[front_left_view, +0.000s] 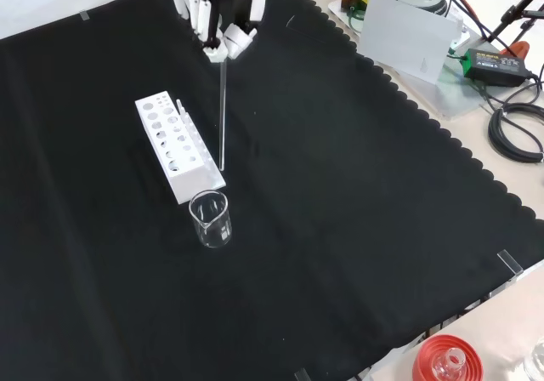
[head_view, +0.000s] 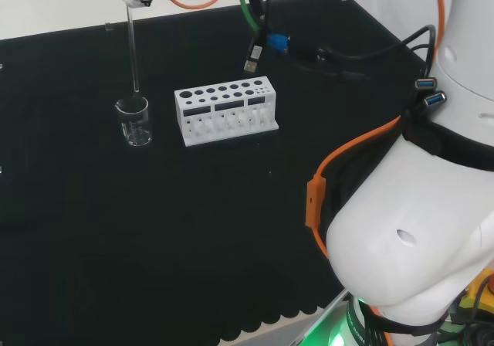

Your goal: Stir in the beaker to the left of the white test tube rack with the glass rod.

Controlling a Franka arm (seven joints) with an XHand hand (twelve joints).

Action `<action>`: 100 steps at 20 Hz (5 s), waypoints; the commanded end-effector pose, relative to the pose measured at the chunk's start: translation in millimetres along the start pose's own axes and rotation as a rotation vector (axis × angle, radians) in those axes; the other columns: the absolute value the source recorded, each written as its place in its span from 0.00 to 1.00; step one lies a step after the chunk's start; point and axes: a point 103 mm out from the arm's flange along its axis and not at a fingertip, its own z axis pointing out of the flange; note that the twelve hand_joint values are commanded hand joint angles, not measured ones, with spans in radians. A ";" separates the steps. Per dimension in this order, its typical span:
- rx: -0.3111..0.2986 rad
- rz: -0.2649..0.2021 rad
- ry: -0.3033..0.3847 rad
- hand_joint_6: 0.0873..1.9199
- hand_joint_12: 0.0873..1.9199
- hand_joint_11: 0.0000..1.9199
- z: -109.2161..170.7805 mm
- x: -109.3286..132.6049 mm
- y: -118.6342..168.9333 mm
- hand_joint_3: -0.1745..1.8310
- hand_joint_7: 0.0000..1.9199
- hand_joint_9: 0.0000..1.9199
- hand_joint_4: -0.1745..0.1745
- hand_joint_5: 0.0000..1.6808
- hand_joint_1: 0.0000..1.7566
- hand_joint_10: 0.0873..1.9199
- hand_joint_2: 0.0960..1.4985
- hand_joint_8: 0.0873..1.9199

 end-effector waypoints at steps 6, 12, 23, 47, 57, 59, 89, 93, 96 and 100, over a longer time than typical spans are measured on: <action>0.046 -0.023 0.016 0.28 0.35 0.83 35.6 0.8 42.8 0.46 0.73 0.92 0.00 0.72 0.76 0.19 0.36 0.35; 0.062 -0.019 0.004 0.28 0.35 0.83 40.9 -7.2 51.8 0.46 0.73 0.92 0.00 0.72 0.76 0.19 0.36 0.35; 0.091 -0.003 0.040 0.28 0.35 0.83 74.3 -32.7 65.3 0.46 0.73 0.92 0.00 0.72 0.76 0.19 0.36 0.35; 0.130 -0.036 0.035 0.28 0.35 0.84 109.6 0.4 56.8 0.46 0.73 0.92 0.00 0.71 0.76 0.19 0.37 0.35; 0.145 -0.053 0.006 0.28 0.35 0.84 108.6 8.8 77.4 0.46 0.73 0.92 0.00 0.71 0.76 0.19 0.36 0.35; 0.142 -0.048 0.016 0.28 0.35 0.84 108.5 6.1 78.2 0.46 0.73 0.92 0.00 0.71 0.76 0.19 0.36 0.35; 0.105 0.000 0.046 0.28 0.35 0.84 107.5 -19.9 34.0 0.46 0.73 0.92 0.00 0.71 0.76 0.19 0.36 0.35; 0.125 -0.018 0.064 0.28 0.35 0.84 110.0 -7.4 38.2 0.46 0.73 0.92 0.00 0.71 0.76 0.19 0.36 0.35; 0.126 -0.030 0.062 0.28 0.35 0.84 113.5 0.6 41.1 0.46 0.73 0.92 0.00 0.71 0.76 0.19 0.36 0.35; 0.141 -0.035 0.040 0.28 0.35 0.84 114.9 9.6 45.6 0.46 0.73 0.92 0.00 0.71 0.76 0.19 0.36 0.35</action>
